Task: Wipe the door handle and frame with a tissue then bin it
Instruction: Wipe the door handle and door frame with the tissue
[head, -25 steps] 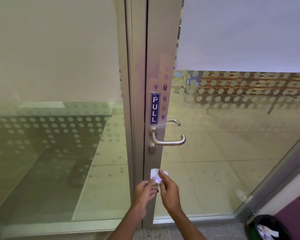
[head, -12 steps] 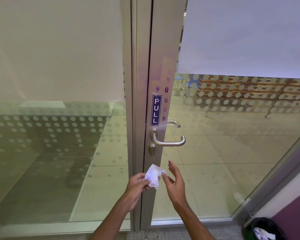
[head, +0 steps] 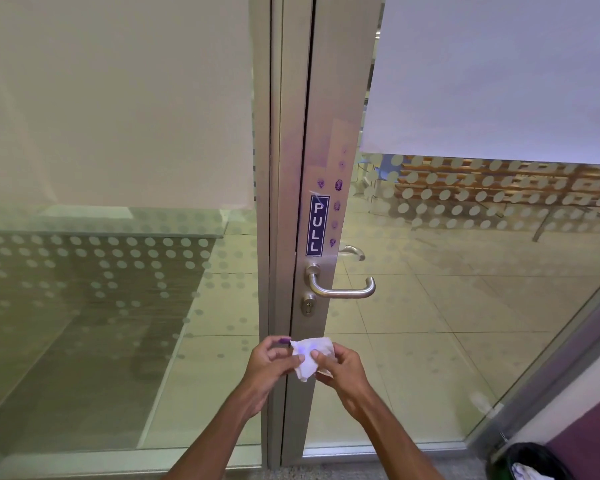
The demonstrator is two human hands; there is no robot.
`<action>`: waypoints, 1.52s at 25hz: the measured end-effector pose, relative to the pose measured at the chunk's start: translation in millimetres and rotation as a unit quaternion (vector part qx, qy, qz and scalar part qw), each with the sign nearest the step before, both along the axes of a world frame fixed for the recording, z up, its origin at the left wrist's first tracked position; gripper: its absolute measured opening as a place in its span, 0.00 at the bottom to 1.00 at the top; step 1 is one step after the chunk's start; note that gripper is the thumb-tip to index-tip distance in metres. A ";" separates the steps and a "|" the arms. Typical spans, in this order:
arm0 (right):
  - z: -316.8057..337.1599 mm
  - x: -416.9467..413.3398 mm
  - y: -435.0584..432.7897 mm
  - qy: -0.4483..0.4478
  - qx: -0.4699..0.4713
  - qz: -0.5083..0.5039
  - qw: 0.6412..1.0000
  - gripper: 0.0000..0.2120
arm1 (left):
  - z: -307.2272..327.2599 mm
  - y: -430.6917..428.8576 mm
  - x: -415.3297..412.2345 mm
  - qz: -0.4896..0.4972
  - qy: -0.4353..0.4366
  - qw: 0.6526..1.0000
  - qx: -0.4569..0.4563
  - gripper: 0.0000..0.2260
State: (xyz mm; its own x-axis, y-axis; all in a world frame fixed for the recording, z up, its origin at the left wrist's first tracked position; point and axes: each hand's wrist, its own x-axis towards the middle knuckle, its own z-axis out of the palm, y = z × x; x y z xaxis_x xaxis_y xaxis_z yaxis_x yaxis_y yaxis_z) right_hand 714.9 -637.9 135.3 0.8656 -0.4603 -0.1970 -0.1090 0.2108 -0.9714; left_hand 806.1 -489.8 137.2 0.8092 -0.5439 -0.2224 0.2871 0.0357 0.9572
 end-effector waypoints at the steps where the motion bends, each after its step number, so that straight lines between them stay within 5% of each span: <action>1: 0.7 0.9 0.6 0.001 0.016 -0.003 1.000 0.13 | 0.0 0.4 1.5 0.004 -0.006 1.000 0.006 0.17; 8: 5.2 3.9 0.2 -0.051 0.092 0.052 0.993 0.19 | 6.5 -4.0 11.5 0.011 -0.024 1.000 -0.014 0.14; 13: 13.9 12.8 3.2 -0.100 0.104 0.022 0.989 0.15 | 13.4 -17.3 14.1 0.090 -0.153 0.984 0.035 0.12; 15: 28.6 21.6 4.1 -0.120 0.071 0.000 0.990 0.16 | 26.1 -22.6 18.3 0.170 -0.296 0.937 0.073 0.08; 19: 81.8 42.7 -2.2 -0.178 -0.075 -0.117 0.974 0.12 | 83.6 -37.9 50.4 0.247 -0.628 0.721 0.158 0.17; 22: 129.1 57.6 -14.0 -0.224 -0.217 -0.210 0.926 0.27 | 147.2 -57.2 85.6 0.259 -0.726 0.613 0.174 0.24; 25: 172.4 73.7 -22.6 -0.302 -0.301 -0.291 0.857 0.37 | 200.5 -74.5 113.7 0.241 -0.773 0.553 0.195 0.29; 31: 233.2 111.3 -57.7 -0.339 -0.552 -0.348 0.678 0.31 | 214.1 -92.8 141.6 0.255 -0.800 0.480 0.254 0.38; 38: 205.1 127.4 -81.0 -0.205 -0.750 -0.254 0.576 0.27 | 216.8 -85.0 147.3 0.269 -0.819 0.463 0.206 0.35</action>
State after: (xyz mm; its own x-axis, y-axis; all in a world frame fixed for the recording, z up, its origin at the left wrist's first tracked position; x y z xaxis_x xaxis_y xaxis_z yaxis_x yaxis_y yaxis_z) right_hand 842.3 -718.9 340.4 0.3770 -0.0605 0.9242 -0.0996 -0.9947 -0.0245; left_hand 953.3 -574.9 354.0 0.0695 -0.3503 0.9341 -0.7801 -0.6027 -0.1680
